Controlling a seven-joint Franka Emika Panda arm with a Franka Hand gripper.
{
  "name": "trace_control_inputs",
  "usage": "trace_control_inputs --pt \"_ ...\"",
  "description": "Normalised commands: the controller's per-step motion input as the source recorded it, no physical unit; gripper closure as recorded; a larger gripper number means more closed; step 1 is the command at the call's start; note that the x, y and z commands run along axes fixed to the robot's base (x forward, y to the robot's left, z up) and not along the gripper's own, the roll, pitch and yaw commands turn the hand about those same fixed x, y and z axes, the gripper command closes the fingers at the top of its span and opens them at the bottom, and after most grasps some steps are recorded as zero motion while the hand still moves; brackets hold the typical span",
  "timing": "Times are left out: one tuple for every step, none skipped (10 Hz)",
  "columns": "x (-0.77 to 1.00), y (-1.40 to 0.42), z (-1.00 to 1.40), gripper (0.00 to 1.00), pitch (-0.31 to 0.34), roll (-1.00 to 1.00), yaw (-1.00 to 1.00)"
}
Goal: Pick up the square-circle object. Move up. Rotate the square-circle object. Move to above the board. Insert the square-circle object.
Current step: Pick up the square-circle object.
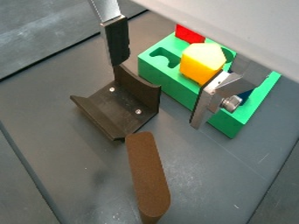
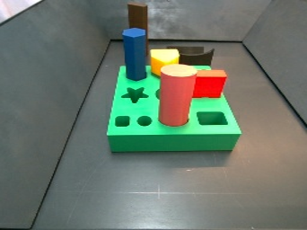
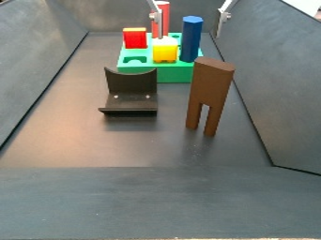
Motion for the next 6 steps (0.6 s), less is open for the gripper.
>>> trace_control_inputs --pt "0.00 0.00 -0.04 0.00 0.000 0.00 0.00" --pt "-0.46 0.24 -0.02 0.00 0.000 0.00 -0.31" --pt "-0.57 0.31 -0.02 0.00 0.000 0.00 -0.53" --pt "-0.54 0.27 -0.02 0.00 0.000 0.00 -0.59" --pt "-0.50 0.23 0.00 0.00 0.000 0.00 -0.63" --pt "-0.13 0.27 0.00 0.00 0.000 -0.03 -0.64"
